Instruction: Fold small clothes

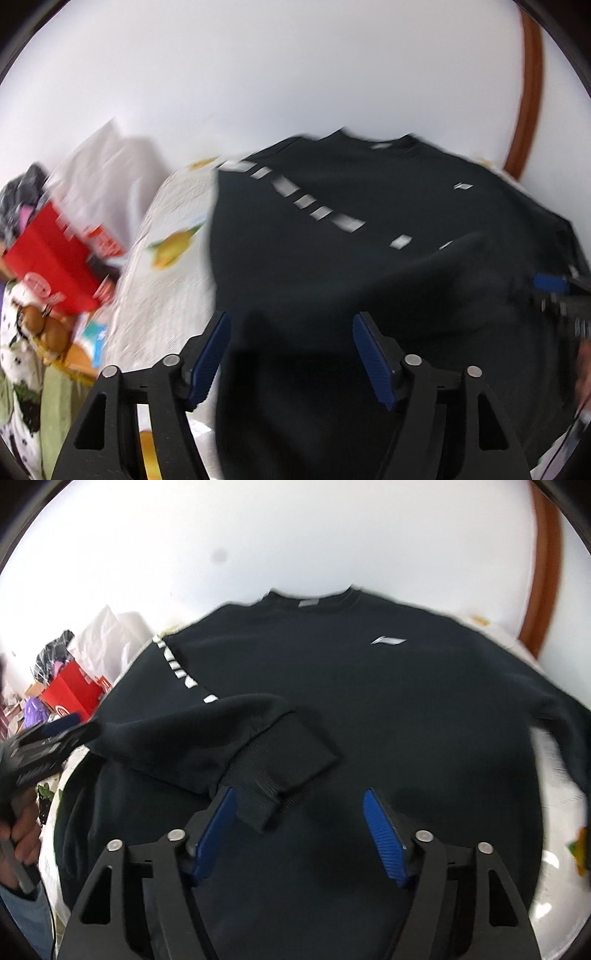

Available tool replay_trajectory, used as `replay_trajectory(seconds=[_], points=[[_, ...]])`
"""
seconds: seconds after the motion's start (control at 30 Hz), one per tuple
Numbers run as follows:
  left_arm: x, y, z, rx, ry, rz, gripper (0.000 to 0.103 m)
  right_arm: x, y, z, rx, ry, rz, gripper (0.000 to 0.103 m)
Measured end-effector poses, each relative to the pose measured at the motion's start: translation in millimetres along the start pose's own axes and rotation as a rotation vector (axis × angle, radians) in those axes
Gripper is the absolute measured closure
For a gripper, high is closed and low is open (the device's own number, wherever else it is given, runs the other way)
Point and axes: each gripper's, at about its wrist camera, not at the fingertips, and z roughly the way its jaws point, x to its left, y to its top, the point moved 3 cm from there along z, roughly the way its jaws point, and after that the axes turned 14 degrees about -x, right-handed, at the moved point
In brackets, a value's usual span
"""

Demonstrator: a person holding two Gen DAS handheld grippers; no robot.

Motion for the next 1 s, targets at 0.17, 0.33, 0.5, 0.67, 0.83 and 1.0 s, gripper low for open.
replay_trajectory(seconds=[0.17, 0.33, 0.5, 0.67, 0.83, 1.0], points=[[30, -38, 14, 0.055, 0.049, 0.012, 0.03, -1, 4, 51, 0.079, -0.038, 0.026, 0.034], [40, -55, 30, 0.067, 0.038, -0.043, 0.03, 3, 14, 64, 0.033, -0.047, 0.057, 0.041], [41, -54, 37, 0.057, 0.053, -0.068, 0.022, 23, 22, 58, 0.012, 0.017, -0.026, 0.092], [47, -56, 41, 0.069, 0.057, -0.113, 0.019, 5, 60, 29, -0.084, 0.029, 0.012, 0.093], [49, -56, 42, 0.078, 0.067, -0.126, 0.018, -33, 97, 2, -0.162, -0.045, 0.028, 0.093], [49, -56, 43, 0.083, 0.07, -0.128, 0.018, -89, 106, 1, -0.109, -0.114, 0.105, 0.093]])
